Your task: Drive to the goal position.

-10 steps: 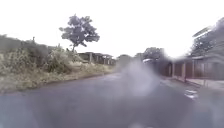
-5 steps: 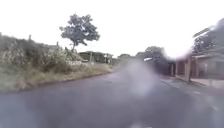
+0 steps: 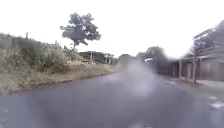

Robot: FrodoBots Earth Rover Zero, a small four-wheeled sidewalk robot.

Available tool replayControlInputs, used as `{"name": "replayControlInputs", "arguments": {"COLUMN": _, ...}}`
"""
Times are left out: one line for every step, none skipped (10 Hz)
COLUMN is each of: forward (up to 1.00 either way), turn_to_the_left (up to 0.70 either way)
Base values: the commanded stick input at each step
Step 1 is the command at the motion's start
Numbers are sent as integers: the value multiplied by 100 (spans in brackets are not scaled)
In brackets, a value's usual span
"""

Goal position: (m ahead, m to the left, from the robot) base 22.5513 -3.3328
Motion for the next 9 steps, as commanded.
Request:
{"name": "replayControlInputs", "arguments": {"forward": 70, "turn_to_the_left": 0}}
{"name": "replayControlInputs", "arguments": {"forward": 70, "turn_to_the_left": -30}}
{"name": "replayControlInputs", "arguments": {"forward": 70, "turn_to_the_left": -35}}
{"name": "replayControlInputs", "arguments": {"forward": 70, "turn_to_the_left": -35}}
{"name": "replayControlInputs", "arguments": {"forward": 70, "turn_to_the_left": -35}}
{"name": "replayControlInputs", "arguments": {"forward": 70, "turn_to_the_left": -35}}
{"name": "replayControlInputs", "arguments": {"forward": 70, "turn_to_the_left": -35}}
{"name": "replayControlInputs", "arguments": {"forward": 70, "turn_to_the_left": -35}}
{"name": "replayControlInputs", "arguments": {"forward": 70, "turn_to_the_left": -35}}
